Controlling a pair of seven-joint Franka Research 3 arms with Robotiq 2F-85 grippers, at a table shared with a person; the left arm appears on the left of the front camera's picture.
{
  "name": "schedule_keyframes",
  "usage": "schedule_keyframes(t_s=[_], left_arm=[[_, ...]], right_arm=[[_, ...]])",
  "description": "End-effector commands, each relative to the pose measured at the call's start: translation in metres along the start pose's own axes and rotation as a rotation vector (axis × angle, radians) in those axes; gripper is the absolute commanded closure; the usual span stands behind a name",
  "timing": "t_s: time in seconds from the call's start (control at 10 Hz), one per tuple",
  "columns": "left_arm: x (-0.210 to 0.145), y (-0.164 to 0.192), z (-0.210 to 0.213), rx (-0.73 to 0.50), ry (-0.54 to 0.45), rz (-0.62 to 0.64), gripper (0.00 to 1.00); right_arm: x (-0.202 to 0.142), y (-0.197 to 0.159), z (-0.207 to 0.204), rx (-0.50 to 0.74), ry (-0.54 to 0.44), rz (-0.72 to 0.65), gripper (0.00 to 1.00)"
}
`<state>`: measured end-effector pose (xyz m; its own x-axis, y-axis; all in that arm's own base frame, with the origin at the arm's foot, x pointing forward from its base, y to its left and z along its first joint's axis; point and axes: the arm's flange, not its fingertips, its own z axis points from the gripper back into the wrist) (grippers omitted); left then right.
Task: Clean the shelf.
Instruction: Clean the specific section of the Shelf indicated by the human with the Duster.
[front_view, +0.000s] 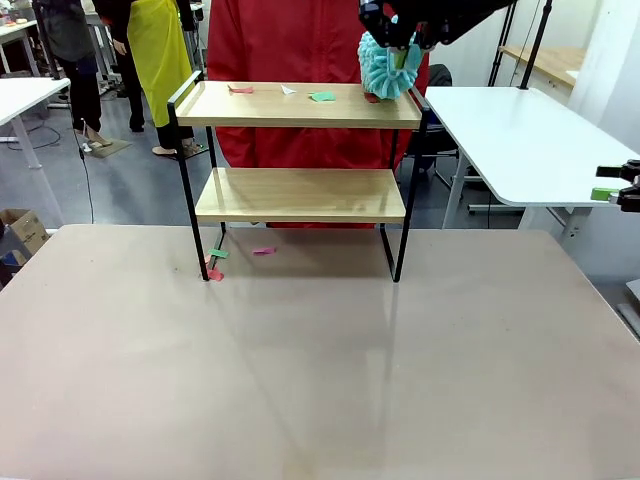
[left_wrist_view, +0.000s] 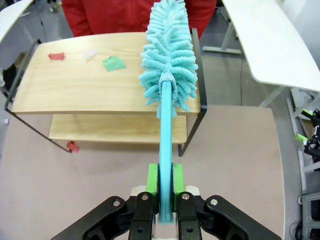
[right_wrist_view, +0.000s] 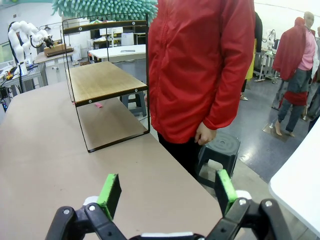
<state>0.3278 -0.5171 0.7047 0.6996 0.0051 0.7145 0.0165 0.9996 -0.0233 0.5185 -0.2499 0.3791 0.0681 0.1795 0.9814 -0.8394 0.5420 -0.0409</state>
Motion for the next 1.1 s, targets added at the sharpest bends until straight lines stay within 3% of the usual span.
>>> schedule_keyframes(t_s=[0.0, 0.3, 0.7, 1.0], left_arm=[[-0.014, -0.006, -0.009, -0.033, 0.012, 0.023, 0.86], [-0.024, -0.006, -0.021, -0.041, 0.056, 0.031, 0.86], [-0.019, -0.016, -0.017, -0.028, 0.041, 0.010, 0.86], [-0.020, 0.010, -0.023, 0.118, 0.074, -0.038, 0.86]], right_arm=[[0.008, 0.000, -0.001, -0.013, 0.016, -0.004, 0.00], [0.008, 0.000, -0.001, -0.013, 0.016, -0.004, 0.00], [0.008, 0.000, -0.001, -0.013, 0.016, -0.004, 0.00], [0.008, 0.000, -0.001, -0.013, 0.016, -0.004, 0.00]])
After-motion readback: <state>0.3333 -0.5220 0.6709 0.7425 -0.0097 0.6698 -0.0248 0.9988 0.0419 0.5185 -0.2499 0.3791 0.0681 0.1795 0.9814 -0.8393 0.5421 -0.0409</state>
